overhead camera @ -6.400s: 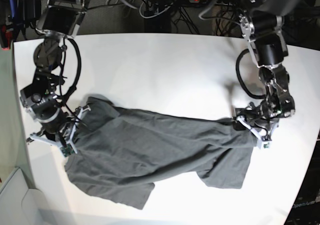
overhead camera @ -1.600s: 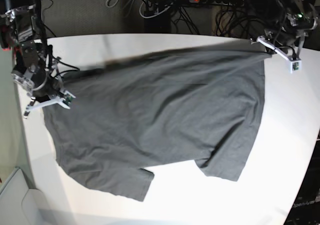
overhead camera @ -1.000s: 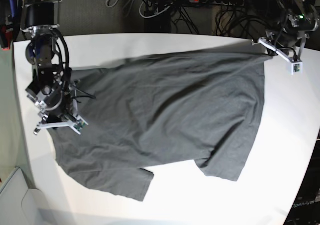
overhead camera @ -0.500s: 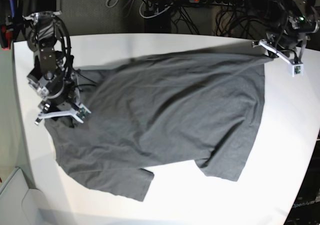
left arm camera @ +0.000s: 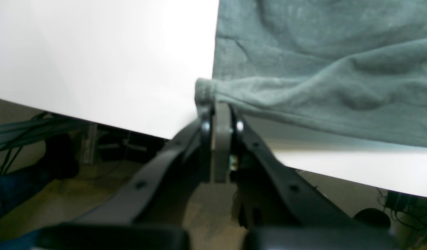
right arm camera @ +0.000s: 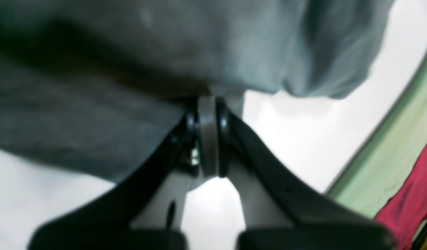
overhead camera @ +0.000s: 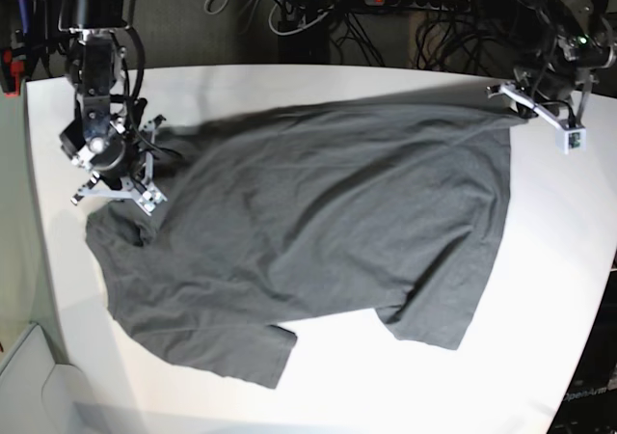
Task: Layout the t-shirt on the table in an organized manner, then fold the t-shirt properly
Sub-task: 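Release the shirt corners and raise both grippers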
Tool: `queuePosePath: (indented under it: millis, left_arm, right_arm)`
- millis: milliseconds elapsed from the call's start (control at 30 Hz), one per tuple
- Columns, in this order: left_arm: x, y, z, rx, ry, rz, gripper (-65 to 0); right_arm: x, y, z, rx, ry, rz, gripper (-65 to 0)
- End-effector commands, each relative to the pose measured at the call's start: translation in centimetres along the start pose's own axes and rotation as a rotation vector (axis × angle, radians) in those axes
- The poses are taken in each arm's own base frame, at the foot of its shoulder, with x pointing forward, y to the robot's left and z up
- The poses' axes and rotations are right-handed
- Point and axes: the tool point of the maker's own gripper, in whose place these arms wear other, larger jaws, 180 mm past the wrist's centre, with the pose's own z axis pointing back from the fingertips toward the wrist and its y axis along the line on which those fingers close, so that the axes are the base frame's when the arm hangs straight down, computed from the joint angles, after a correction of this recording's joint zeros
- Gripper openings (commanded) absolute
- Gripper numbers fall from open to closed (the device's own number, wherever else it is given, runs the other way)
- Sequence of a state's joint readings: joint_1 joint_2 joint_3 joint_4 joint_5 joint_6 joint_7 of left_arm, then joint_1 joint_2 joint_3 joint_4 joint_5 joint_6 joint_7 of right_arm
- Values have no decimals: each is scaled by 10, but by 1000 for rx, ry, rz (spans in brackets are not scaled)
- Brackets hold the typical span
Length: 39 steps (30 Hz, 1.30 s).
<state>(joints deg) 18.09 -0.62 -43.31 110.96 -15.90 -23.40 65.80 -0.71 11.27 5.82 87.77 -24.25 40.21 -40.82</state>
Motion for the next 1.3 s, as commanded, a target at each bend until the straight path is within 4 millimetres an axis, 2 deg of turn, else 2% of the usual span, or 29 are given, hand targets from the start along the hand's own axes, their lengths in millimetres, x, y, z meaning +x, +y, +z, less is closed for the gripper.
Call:
queuePosePath:
  millis: [0, 200, 333, 467, 600, 733, 833, 967, 1033, 1133, 1267]
  left_arm:
    - [9, 2, 2, 4, -32, -4, -645]
    - [10, 2, 2, 4, -34, -4, -645]
    - [10, 1, 2, -1, -35, -3, -645]
    - [20, -1, 1, -4, -56, -3, -645]
    - [22, -2, 1, -9, -62, -2, -645]
    - [24, -1, 1, -5, -65, 0, -645]
    - [22, 0, 1, -1, -59, -2, -645]
    - [25, 3, 3, 6, -66, -14, -645]
    - [27, 4, 4, 8, -70, -18, -645]
    - [28, 5, 4, 9, -70, -21, -644]
    - [34, 10, 6, 21, -82, -38, -642]
  right_arm:
    - [-2, -4, 4, -15, -4, 3, -650]
    - [-43, 40, 8, 63, 72, 25, -650]
    - [-58, 61, 32, 71, 70, 60, -650]
    - [-40, 78, 65, 68, -7, 157, -650]
    - [-24, 107, 93, 113, -83, 264, -650]
    - [-20, 114, 97, 128, -99, 294, -650]
    - [-18, 99, 95, 90, -98, 282, -650]
    - [-7, 56, 92, -17, -108, 243, -650]
    - [3, 29, 93, -86, -124, 213, -650]
    - [17, -1, 95, -162, -152, 158, -650]
    - [32, -24, 88, -201, -171, 126, -650]
